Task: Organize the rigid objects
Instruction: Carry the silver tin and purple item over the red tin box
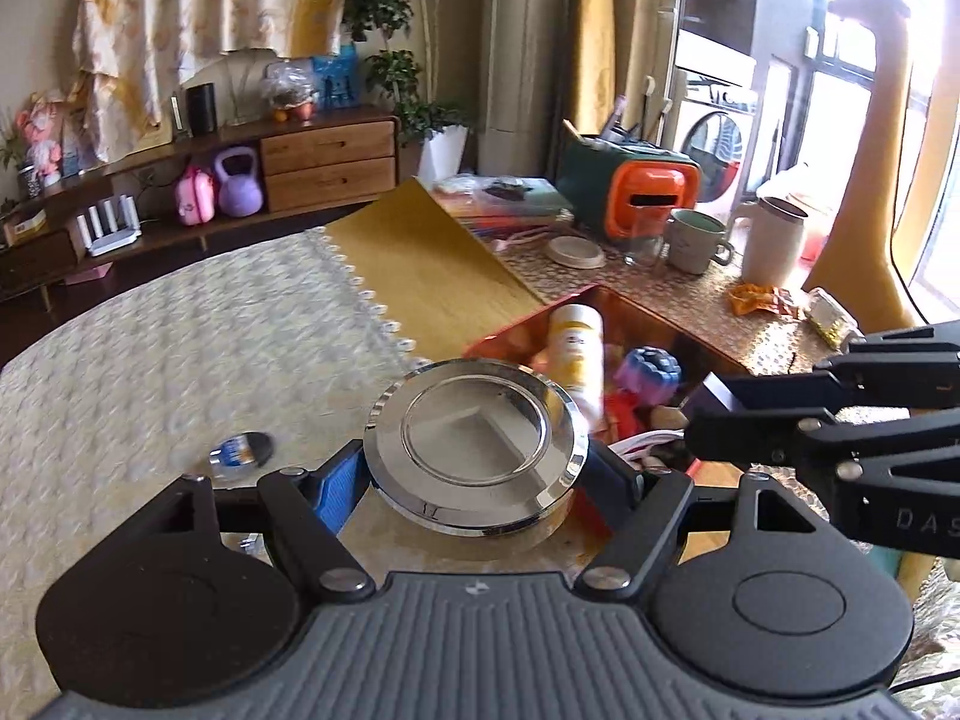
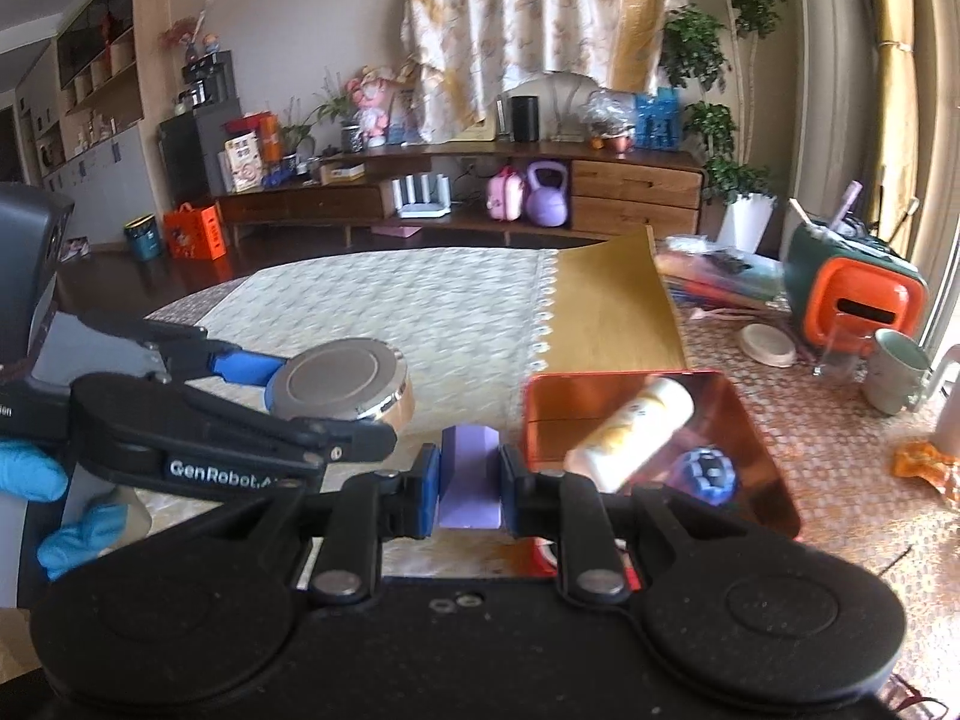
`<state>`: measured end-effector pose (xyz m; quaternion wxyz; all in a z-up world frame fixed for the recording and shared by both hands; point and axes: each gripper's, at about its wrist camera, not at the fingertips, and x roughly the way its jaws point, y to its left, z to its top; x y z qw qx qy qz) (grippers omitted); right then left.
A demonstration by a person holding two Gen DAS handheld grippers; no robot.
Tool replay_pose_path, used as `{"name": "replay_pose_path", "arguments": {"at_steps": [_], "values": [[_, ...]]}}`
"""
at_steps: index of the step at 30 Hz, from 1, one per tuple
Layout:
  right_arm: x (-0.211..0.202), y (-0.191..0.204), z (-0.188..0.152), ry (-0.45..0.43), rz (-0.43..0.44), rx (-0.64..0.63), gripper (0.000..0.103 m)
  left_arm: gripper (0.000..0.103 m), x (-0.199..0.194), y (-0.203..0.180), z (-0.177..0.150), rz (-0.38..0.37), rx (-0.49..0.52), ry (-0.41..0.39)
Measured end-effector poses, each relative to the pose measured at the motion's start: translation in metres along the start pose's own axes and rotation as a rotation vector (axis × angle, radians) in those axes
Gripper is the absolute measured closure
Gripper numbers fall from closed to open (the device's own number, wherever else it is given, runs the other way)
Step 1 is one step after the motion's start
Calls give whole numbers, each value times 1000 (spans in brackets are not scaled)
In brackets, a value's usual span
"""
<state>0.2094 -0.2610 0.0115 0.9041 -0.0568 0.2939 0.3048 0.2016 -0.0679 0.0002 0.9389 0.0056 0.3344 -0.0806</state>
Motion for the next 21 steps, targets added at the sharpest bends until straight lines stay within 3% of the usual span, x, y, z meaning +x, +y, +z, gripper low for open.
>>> {"name": "replay_pose_path", "arguments": {"at_steps": [8,21], "values": [[1,-48,-6,-5,-74,37,83,26,36,-41,5,-37,33,40],[33,-116,-16,43,-194,138,83,26,94,-72,21,-36,86,76]]}}
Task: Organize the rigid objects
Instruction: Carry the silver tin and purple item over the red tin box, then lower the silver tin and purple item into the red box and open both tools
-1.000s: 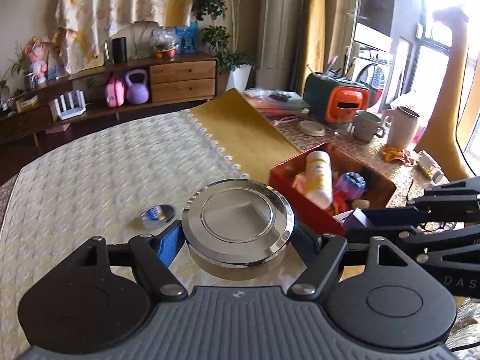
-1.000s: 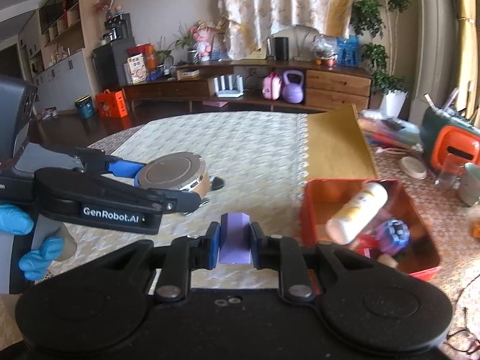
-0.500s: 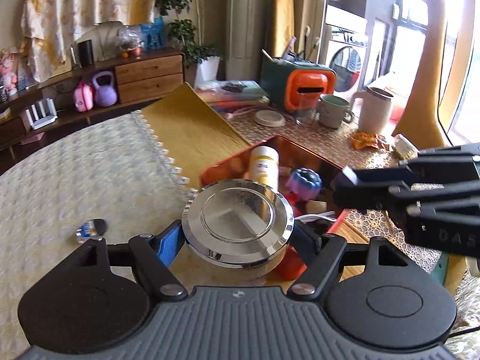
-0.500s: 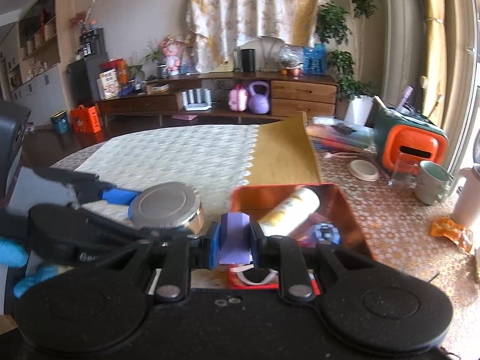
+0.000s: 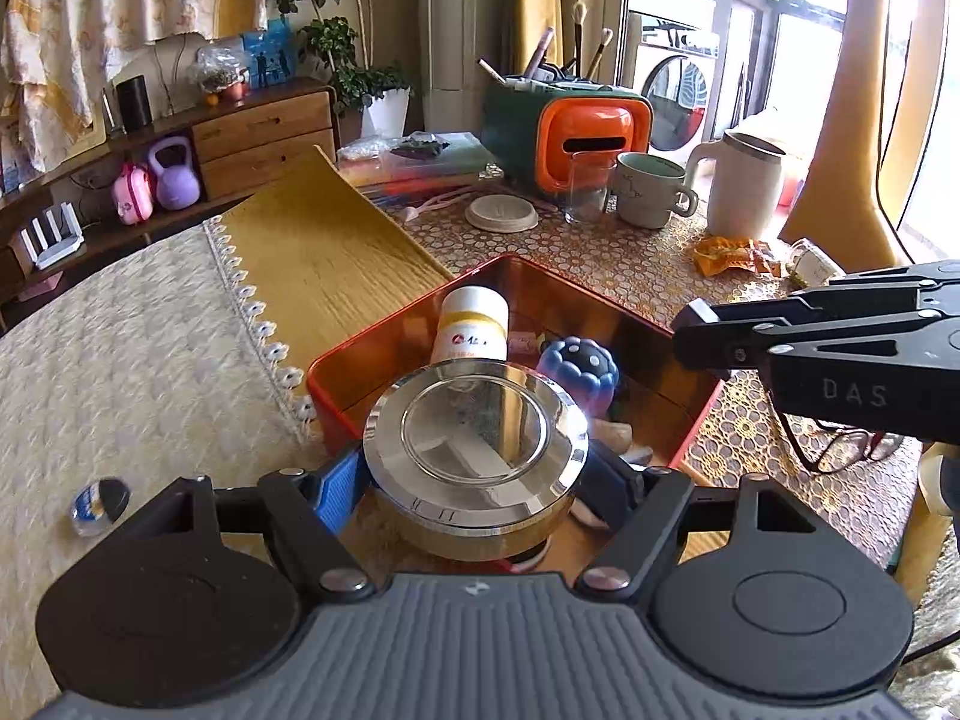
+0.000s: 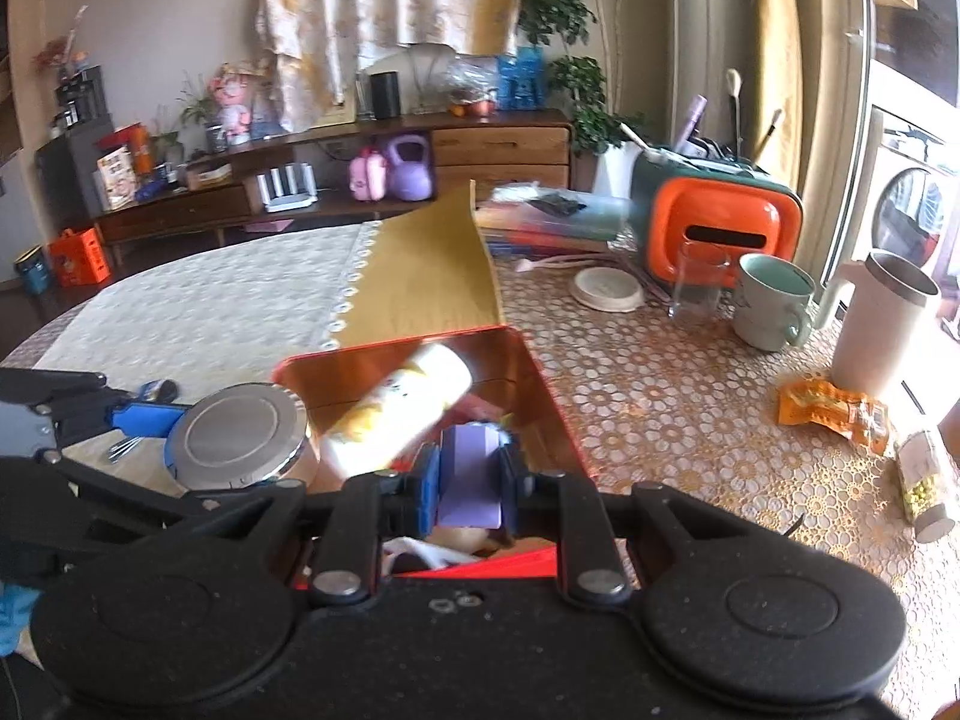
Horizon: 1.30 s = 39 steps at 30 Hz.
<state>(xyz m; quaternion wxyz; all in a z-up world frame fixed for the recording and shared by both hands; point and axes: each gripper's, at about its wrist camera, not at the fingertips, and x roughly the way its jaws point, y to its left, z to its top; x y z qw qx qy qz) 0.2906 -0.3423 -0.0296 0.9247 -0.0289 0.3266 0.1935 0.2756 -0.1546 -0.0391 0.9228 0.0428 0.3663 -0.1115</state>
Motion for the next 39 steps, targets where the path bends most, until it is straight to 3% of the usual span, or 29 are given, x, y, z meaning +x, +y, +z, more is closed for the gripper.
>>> {"name": "replay_pose_path", "arguments": {"at_steps": [11,16,39], "values": [[35,-10,-3,45,-14,10,83,26,38,-12,8,7,32,18],[45,-12,-8,69,-5,21,83,26,48,-9,2,-10,-7,49],[50,-18,-18,123,1,92,82,25,47,-18,-5,-83,1,94]]}}
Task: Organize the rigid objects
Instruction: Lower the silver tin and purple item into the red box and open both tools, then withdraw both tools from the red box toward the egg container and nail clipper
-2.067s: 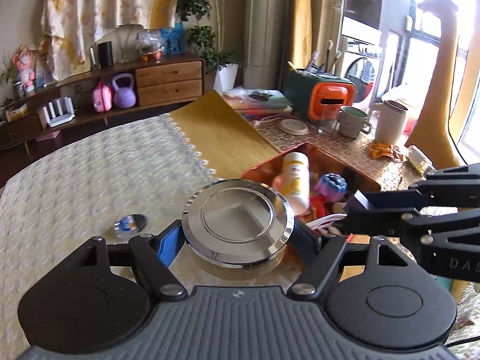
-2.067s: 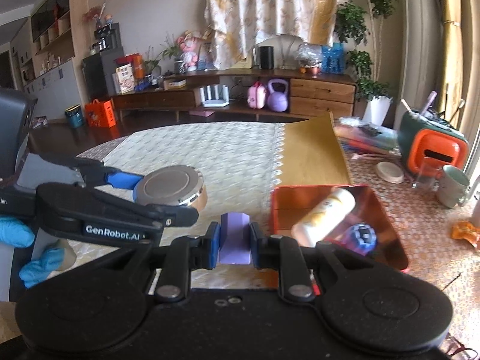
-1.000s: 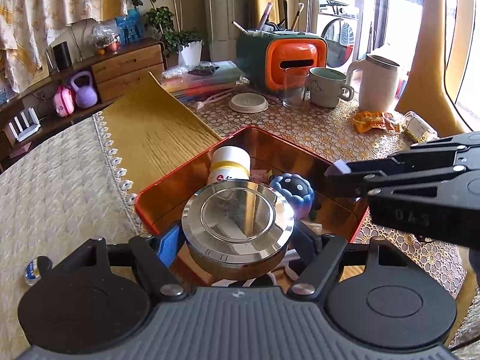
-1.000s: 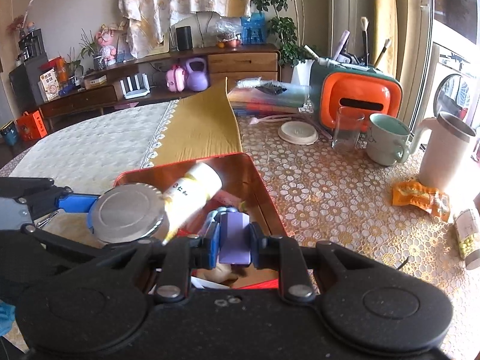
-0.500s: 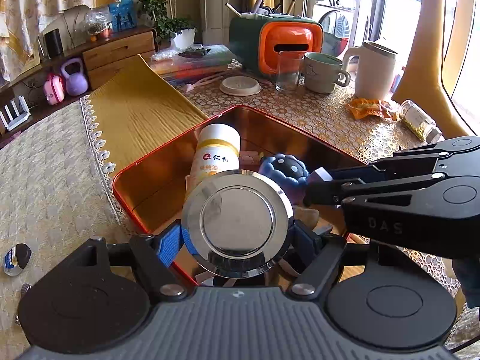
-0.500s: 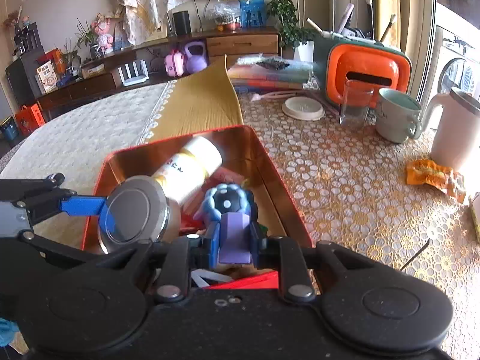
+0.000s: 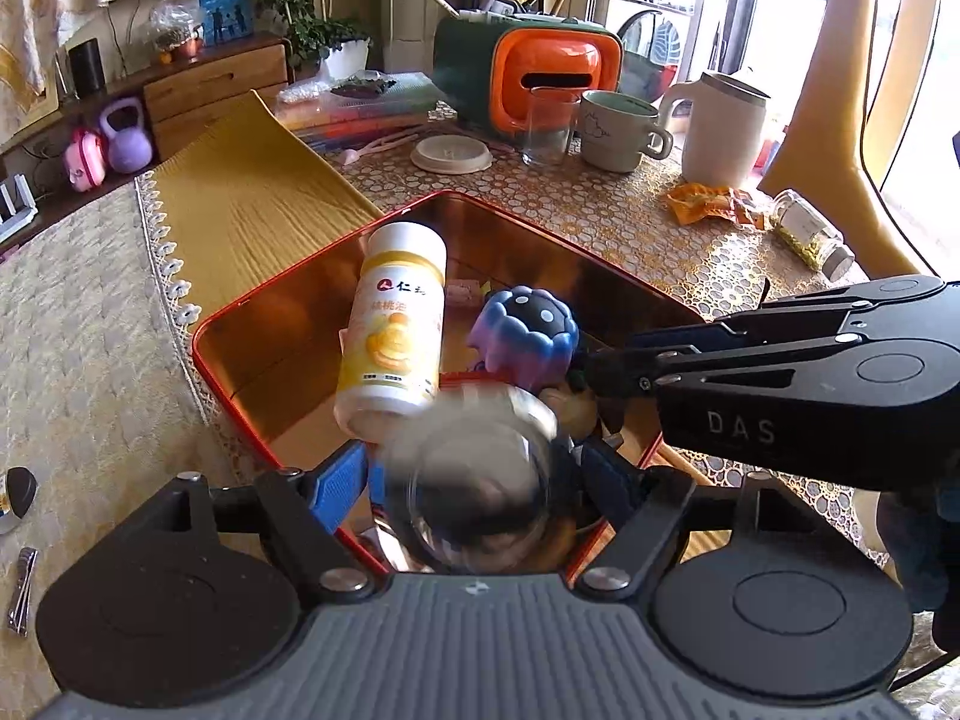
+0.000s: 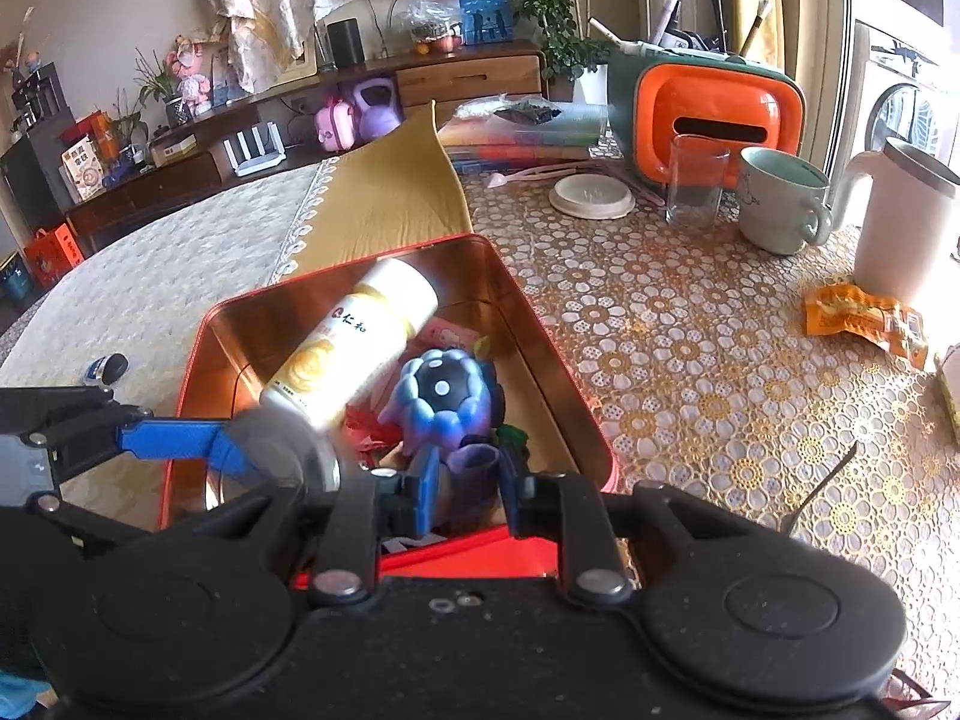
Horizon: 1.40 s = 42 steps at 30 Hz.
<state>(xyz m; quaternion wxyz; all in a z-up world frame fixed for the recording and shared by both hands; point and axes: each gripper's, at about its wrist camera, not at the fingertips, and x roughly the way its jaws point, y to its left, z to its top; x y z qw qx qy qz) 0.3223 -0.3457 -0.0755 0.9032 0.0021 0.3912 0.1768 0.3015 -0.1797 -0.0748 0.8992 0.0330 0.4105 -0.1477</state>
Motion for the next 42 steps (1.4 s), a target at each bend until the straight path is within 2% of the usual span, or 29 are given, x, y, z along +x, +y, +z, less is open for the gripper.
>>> {"name": "replay_pose_path", "arguments": {"at_steps": [16,19,23,28,29,32,40,42], "values": [[-20,5,-2,-15,44,36,77,23,-48,15,-9,-20,-22,-60],[-29,11,0,-33,56,32,75,23,-62,24,-13,-14,-29,-75],[-42,24,1,-45,77,13,67,23,-80,38,-18,0,-42,-96],[-55,46,-1,-52,105,-14,64,23,-101,58,-25,22,-52,-119],[-57,52,-1,-51,113,-20,63,23,-105,62,-26,25,-58,-123],[-63,68,-3,-59,125,-40,48,23,-118,76,-33,39,-70,-132],[-75,119,-5,-64,190,-108,34,21,-142,115,-48,88,-98,-152],[-75,132,-5,-67,197,-121,25,19,-149,126,-52,113,-110,-169]]}}
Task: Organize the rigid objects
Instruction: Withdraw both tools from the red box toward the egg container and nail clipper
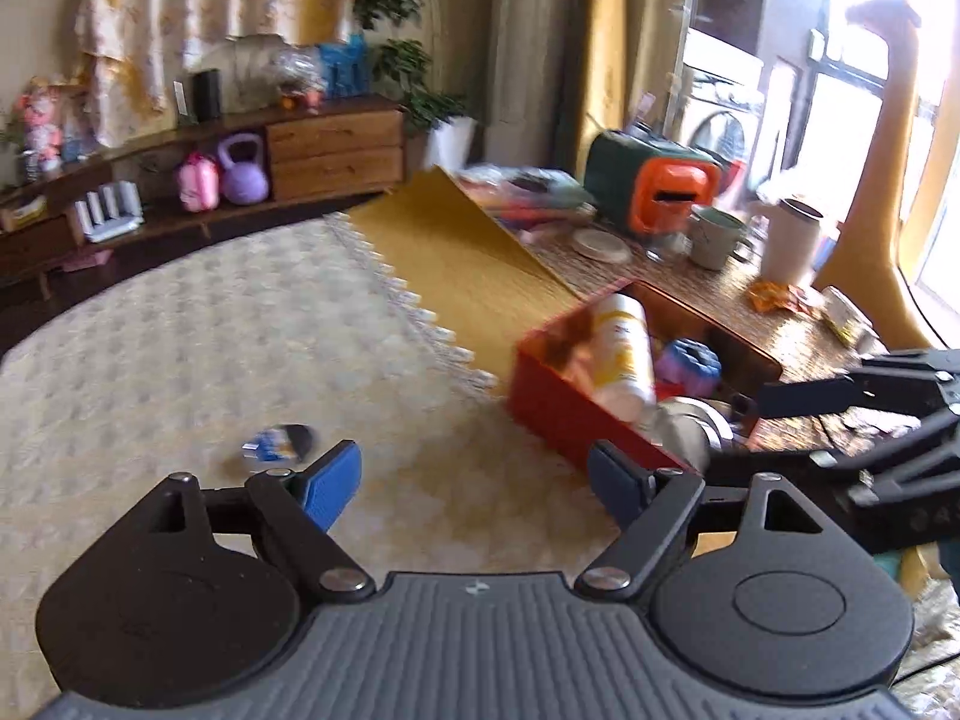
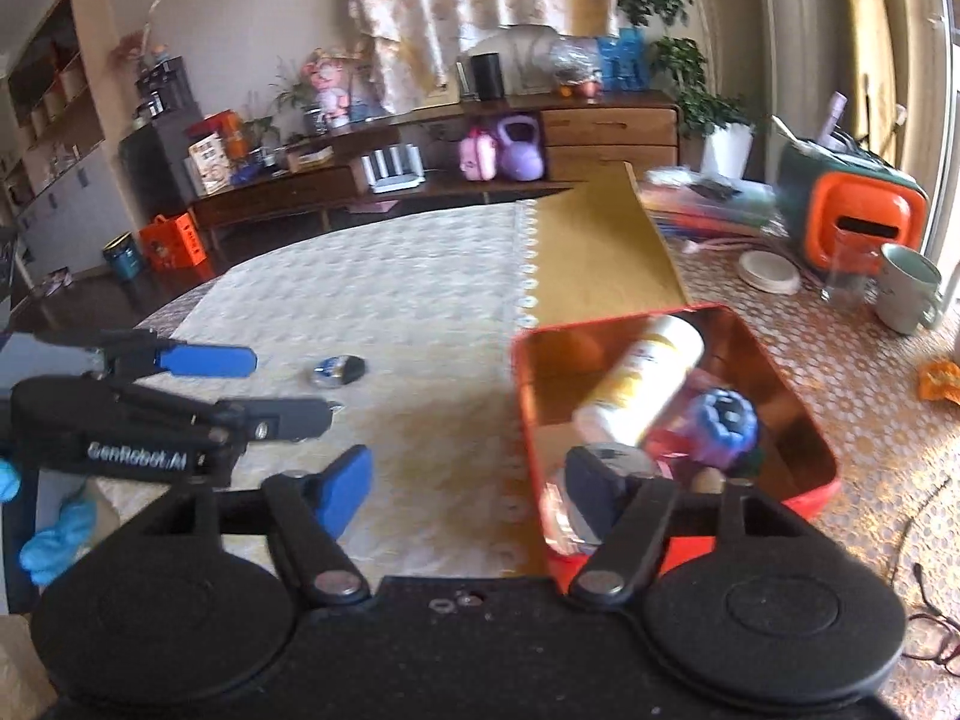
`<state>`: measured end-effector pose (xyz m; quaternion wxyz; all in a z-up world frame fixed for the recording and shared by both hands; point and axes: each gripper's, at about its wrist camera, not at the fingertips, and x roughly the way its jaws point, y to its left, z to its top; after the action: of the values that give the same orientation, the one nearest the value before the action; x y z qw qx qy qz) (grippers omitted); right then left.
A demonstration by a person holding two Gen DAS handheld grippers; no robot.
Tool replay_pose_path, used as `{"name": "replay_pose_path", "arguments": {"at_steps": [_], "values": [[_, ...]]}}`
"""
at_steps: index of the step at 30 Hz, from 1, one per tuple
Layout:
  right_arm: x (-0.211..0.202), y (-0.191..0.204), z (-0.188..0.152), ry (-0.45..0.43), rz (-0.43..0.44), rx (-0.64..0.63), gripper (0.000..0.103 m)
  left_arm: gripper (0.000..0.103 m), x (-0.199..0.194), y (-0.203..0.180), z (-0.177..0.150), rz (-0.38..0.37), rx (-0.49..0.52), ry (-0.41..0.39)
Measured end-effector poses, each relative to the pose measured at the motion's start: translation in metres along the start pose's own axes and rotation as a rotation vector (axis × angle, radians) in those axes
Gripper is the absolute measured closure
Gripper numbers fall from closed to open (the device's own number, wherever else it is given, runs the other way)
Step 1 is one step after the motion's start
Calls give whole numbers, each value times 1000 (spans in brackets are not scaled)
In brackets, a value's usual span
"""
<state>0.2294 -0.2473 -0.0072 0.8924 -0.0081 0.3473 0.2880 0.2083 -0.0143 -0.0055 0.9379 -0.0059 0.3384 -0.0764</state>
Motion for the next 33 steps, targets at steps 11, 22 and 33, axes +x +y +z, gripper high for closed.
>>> {"name": "replay_pose_path", "arguments": {"at_steps": [11,22,33], "values": [[26,53,2,16,19,-37,2,17,-5,66,-14,83,-45,19],[68,97,0,50,4,-82,0,17,18,123,-15,116,-114,43],[112,126,3,73,8,-116,0,17,53,136,-7,81,-82,62]]}}
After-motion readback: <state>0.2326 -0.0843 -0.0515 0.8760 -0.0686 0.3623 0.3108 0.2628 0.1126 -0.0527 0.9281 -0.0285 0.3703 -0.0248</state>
